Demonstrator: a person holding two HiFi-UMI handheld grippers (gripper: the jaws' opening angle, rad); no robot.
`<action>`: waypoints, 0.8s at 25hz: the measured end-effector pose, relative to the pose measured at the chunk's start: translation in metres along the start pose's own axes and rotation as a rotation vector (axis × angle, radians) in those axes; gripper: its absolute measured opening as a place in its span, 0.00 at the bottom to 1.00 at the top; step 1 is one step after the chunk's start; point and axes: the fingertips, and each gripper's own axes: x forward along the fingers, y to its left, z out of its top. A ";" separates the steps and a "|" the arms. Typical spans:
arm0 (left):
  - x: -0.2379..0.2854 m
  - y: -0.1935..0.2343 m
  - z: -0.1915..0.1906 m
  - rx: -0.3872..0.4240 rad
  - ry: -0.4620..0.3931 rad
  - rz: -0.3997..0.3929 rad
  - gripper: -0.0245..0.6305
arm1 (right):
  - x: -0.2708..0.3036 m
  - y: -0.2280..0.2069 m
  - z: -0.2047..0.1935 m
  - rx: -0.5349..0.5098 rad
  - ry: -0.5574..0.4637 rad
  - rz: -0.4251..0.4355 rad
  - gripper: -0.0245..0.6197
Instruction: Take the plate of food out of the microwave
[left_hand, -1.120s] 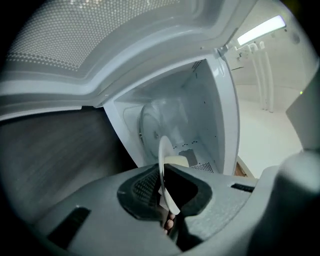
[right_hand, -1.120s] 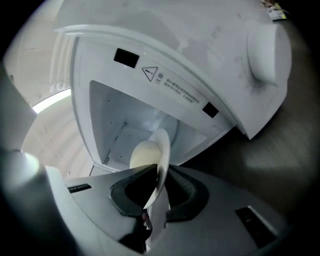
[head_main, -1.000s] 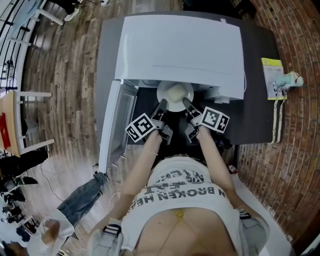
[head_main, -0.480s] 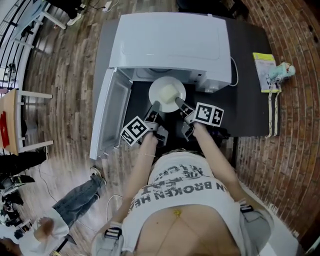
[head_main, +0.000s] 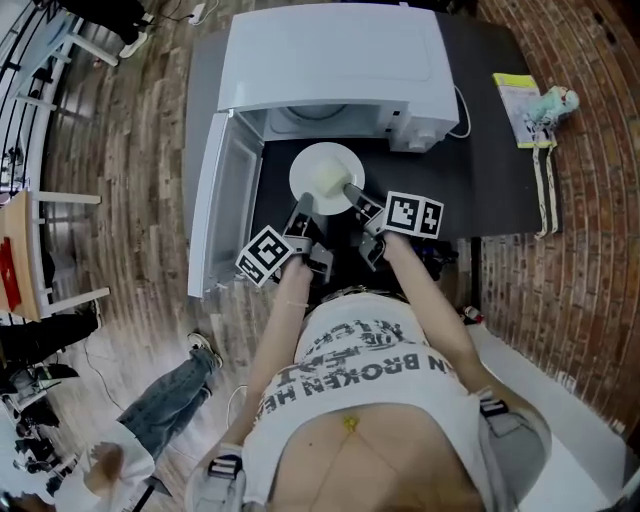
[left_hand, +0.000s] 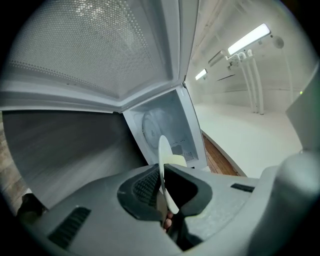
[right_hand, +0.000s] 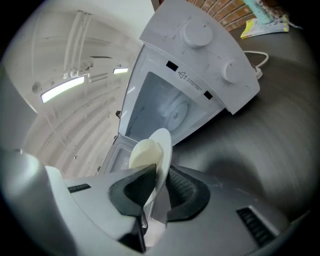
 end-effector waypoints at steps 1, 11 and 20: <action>-0.004 0.000 -0.002 0.001 0.007 -0.004 0.08 | -0.002 0.001 -0.004 0.002 -0.008 -0.002 0.13; -0.054 0.010 -0.029 0.021 0.073 -0.024 0.08 | -0.034 0.007 -0.060 0.034 -0.064 -0.026 0.13; -0.094 0.016 -0.055 0.043 0.121 -0.042 0.08 | -0.063 0.009 -0.106 0.058 -0.109 -0.035 0.13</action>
